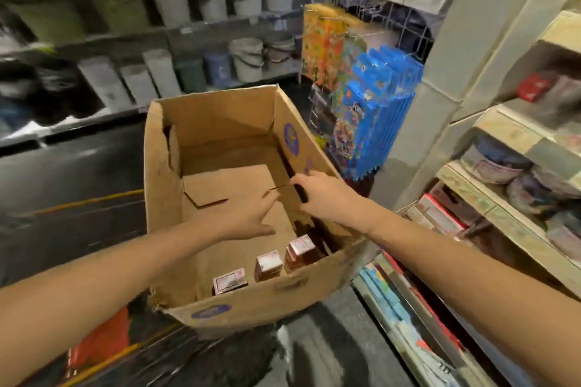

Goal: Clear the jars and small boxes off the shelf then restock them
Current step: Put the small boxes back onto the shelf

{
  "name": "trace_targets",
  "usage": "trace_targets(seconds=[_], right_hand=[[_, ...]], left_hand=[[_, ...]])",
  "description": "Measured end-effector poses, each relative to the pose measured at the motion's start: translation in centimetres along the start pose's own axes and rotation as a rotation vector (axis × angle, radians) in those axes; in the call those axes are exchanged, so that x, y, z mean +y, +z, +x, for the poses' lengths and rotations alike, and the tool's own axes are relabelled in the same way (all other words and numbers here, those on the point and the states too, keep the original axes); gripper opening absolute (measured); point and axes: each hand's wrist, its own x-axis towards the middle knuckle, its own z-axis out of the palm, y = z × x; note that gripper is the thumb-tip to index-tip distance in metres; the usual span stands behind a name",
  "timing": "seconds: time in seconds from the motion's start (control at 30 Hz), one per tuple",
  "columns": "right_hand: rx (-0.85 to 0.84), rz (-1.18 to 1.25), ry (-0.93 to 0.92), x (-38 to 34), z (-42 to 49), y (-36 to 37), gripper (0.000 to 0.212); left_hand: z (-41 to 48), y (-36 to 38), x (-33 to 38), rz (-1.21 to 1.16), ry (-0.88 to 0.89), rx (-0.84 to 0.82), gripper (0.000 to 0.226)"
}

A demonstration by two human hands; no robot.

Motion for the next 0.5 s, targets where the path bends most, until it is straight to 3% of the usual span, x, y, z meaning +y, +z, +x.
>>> trace_targets(seconds=[0.17, 0.27, 0.37, 0.5], right_hand=[[-0.346, -0.094, 0.042, 0.7, 4.6, 4.9, 0.056], [-0.556, -0.161, 0.007, 1.5, 6.1, 8.0, 0.052], [-0.55, -0.162, 0.07, 2.0, 6.4, 10.8, 0.041], [-0.586, -0.123, 0.231, 1.6, 6.4, 14.6, 0.041]], left_hand=[[2.3, 4.5, -2.6, 0.082, -0.051, -0.303, 0.083], [3.7, 7.0, -3.8, 0.051, -0.04, -0.382, 0.073], [4.5, 9.1, -5.2, 0.037, 0.021, -0.385, 0.068], [4.8, 10.8, -5.3, 0.086, 0.064, -0.486, 0.076]])
